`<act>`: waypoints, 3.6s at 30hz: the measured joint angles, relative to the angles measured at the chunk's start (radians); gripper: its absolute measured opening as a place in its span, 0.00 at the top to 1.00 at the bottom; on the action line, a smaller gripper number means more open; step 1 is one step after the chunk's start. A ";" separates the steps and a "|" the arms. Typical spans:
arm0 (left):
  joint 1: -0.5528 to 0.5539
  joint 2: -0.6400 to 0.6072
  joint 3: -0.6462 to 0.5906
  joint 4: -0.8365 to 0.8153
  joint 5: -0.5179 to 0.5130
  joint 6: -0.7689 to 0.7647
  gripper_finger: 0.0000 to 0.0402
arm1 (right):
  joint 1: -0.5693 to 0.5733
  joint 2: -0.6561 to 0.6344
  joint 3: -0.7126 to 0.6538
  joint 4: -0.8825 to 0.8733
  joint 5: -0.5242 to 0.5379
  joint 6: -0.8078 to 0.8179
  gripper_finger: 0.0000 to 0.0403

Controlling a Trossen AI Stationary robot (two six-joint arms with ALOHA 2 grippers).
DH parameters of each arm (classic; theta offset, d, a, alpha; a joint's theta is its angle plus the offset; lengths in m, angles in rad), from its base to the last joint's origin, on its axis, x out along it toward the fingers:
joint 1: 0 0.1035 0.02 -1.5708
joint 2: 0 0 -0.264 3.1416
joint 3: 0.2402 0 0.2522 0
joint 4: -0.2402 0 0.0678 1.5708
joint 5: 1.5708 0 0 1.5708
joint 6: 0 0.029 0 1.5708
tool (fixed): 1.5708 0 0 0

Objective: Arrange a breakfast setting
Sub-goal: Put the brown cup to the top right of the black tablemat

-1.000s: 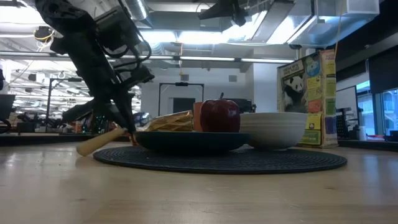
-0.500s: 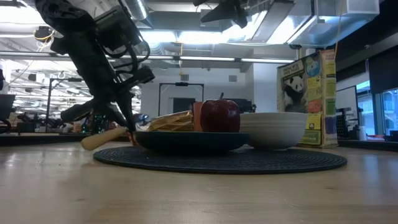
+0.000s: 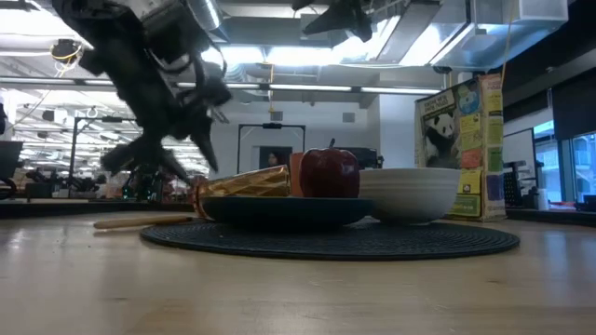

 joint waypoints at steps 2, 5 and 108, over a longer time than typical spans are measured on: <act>0.012 -0.047 0.013 -0.021 0.015 0.062 0.60 | 0.000 -0.002 0.000 -0.007 0.010 0.008 0.52; 0.037 -0.125 0.040 -0.063 0.009 0.153 0.60 | -0.004 -0.002 0.000 -0.015 0.010 0.008 0.52; 0.366 0.271 0.369 -0.244 -0.054 1.093 0.60 | -0.393 0.550 0.000 0.310 -0.583 0.337 0.58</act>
